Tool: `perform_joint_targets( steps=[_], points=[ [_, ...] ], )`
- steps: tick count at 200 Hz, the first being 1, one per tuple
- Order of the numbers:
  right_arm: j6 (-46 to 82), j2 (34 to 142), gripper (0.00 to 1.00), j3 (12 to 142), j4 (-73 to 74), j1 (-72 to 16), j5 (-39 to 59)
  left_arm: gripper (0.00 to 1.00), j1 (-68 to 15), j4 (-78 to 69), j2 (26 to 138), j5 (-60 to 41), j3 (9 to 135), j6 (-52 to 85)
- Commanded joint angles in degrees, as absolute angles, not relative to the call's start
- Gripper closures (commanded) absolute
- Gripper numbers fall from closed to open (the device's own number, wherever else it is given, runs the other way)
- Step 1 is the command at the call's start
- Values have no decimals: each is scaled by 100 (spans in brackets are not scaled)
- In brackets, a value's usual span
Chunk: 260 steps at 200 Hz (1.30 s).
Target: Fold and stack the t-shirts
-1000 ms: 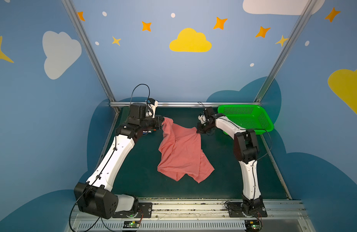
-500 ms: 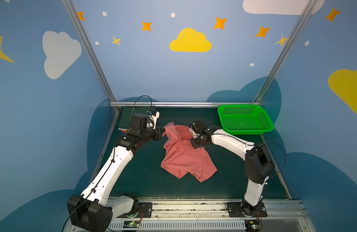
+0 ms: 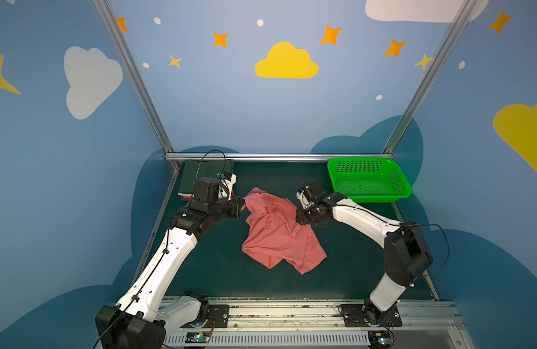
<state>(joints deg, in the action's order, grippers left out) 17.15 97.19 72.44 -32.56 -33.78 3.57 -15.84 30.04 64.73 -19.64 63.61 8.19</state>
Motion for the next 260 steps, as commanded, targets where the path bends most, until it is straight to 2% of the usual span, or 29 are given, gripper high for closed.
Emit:
perform_joint_targets(
  steps=[1,35,65,100,146,198,260],
  points=[
    [1885,9568,59,6840,-2663,-3048,1157,95,-1597,3013,6438,-1910,6351,850],
    [1846,9600,62,6219,-1733,-2607,2423,95,-1600,3041,6447,-1889,6362,861],
    [1797,9822,52,5939,-1134,-2310,3217,95,-1593,3079,6432,-1866,6351,869],
    [1749,10152,46,5858,-685,-2114,3671,95,-1603,3109,6432,-1864,6341,890],
    [1716,10488,45,5833,-385,-2082,3967,95,-1608,3133,6426,-1854,6330,899],
    [1859,10293,54,5595,-375,-2161,4101,95,-1608,3120,6417,-1863,6302,903],
    [1925,9791,57,5296,-662,-2180,3990,95,-1612,3113,6381,-1848,6234,896]
  ],
)
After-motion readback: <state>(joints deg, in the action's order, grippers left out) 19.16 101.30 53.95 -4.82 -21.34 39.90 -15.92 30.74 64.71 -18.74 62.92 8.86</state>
